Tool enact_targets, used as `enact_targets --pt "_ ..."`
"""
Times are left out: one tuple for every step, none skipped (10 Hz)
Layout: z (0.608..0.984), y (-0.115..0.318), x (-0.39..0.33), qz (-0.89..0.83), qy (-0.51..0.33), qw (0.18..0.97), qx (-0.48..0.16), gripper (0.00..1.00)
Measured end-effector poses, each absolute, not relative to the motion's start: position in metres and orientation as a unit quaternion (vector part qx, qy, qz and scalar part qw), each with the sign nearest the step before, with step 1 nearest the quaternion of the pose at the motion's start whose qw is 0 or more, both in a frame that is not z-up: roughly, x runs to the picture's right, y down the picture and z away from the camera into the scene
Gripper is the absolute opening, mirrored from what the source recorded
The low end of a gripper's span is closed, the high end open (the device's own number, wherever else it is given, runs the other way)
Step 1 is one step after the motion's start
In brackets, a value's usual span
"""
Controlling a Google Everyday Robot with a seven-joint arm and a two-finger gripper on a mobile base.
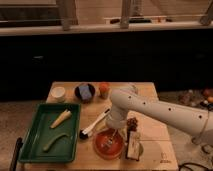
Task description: Place fork in red bowl
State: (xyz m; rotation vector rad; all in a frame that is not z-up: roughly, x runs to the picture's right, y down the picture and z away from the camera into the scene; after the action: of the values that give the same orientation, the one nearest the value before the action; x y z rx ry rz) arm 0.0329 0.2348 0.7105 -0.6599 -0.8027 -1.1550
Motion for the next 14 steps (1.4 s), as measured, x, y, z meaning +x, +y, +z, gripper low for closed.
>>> enact_targets --pt "0.71 0.2348 0.0321 -0.522 -0.364 0.712 -0.297 0.8" --pt "0.7093 0.2344 0.0309 -0.523 -0.365 0.711 -0.296 0.8" --pt "0.7083 0.234 0.0308 -0.523 -0.365 0.711 -0.295 0.8" --pt "0.7072 0.2339 0.031 -0.524 -0.365 0.711 -0.294 0.8" --pt "0.7061 0.234 0.0312 -0.525 -0.365 0.711 -0.294 0.8" --pt "0.7053 0.2335 0.0306 -0.525 -0.365 0.711 -0.291 0.8" --pt "0.7052 0.2331 0.0301 -0.525 -0.366 0.712 -0.29 0.8" --pt "0.7052 0.233 0.0299 -0.525 -0.366 0.712 -0.289 0.8" --pt "0.7053 0.2329 0.0298 -0.525 -0.366 0.712 -0.289 0.8" --pt "0.7053 0.2329 0.0298 -0.525 -0.366 0.712 -0.289 0.8" --pt "0.7053 0.2329 0.0297 -0.525 -0.366 0.712 -0.289 0.8" --pt "0.7053 0.2329 0.0298 -0.525 -0.366 0.712 -0.289 0.8" --pt "0.7053 0.2329 0.0297 -0.525 -0.366 0.712 -0.289 0.8" --pt "0.7053 0.2329 0.0298 -0.525 -0.366 0.712 -0.289 0.8"
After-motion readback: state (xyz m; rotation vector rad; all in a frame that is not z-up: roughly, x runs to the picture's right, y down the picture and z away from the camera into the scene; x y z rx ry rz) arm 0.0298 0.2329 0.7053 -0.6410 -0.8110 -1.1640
